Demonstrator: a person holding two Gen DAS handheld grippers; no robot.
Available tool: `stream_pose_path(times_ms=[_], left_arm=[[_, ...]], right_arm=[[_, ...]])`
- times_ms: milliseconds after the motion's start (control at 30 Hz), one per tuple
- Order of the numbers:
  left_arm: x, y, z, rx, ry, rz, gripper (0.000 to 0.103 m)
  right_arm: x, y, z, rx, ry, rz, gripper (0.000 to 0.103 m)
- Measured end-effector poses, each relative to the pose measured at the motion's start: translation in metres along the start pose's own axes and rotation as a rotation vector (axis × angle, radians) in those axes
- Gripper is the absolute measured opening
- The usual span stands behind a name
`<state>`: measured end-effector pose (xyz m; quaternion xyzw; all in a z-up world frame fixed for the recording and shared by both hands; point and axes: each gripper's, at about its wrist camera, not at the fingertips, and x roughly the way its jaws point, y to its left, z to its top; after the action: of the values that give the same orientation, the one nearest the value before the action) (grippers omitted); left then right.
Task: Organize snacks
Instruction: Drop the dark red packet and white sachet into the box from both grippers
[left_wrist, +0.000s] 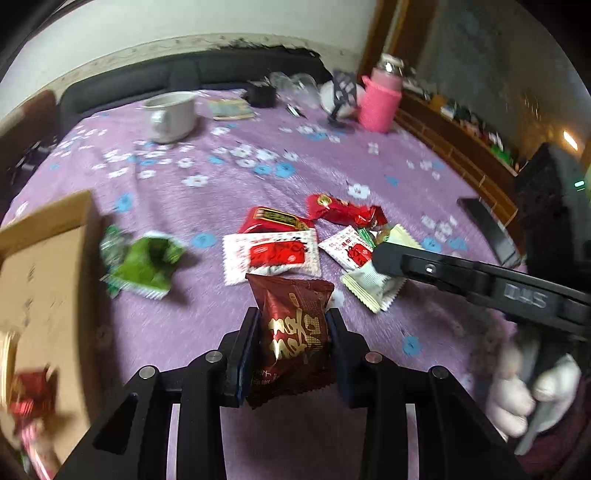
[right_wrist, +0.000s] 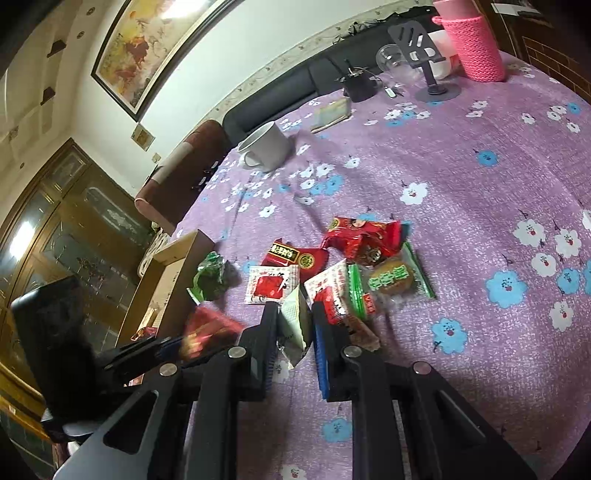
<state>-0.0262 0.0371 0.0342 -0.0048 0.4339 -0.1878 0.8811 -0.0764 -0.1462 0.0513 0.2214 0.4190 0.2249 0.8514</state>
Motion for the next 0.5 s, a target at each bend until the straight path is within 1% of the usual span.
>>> stream_pose_path(times_ms=[133,267,400,500], left_arm=[[-0.034,0.019,-0.016,-0.097,-0.055,-0.009,0.037],[-0.068,0.052,-0.039,-0.220,-0.106,-0.003,0.037],[-0.092,0.080,-0.059,-0.294,-0.134,0.038,0.038],[-0.105,0.101,-0.075,-0.352,-0.147,0.059,0.038]], right_arm=[[0.005,0.004,-0.004,-0.016,0.013,-0.003,0.017],[0.009,0.015,-0.010,-0.056,0.018,-0.003,0.017],[0.011,0.040,-0.017,-0.112,0.032,-0.002,0.017],[0.012,0.068,-0.025,-0.157,0.048,0.023,0.017]])
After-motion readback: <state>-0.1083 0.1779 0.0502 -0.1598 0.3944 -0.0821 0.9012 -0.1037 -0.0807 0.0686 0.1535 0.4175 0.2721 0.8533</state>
